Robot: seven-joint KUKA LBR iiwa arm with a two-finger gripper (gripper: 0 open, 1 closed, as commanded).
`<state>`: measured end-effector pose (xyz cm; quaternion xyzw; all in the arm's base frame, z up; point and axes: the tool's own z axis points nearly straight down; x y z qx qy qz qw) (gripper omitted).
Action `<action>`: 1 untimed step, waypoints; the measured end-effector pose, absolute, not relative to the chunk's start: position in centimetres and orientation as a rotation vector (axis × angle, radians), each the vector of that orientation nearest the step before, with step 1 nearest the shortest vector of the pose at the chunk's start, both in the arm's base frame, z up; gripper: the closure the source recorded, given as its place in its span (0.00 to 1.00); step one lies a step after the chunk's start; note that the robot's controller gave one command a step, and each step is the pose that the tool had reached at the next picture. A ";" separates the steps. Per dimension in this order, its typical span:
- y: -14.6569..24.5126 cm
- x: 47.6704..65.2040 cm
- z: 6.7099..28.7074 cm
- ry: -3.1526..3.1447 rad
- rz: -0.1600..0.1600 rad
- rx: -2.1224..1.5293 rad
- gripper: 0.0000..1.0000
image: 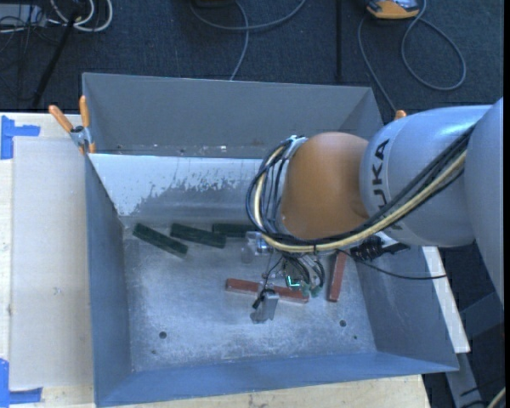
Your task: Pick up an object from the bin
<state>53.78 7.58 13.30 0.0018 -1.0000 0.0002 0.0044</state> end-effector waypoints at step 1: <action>4.1 56.0 6.8 -3.124 0.003 -0.280 0.00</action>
Offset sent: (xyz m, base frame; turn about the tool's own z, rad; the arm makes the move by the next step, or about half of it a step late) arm 0.0231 -0.0344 -0.0630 0.1834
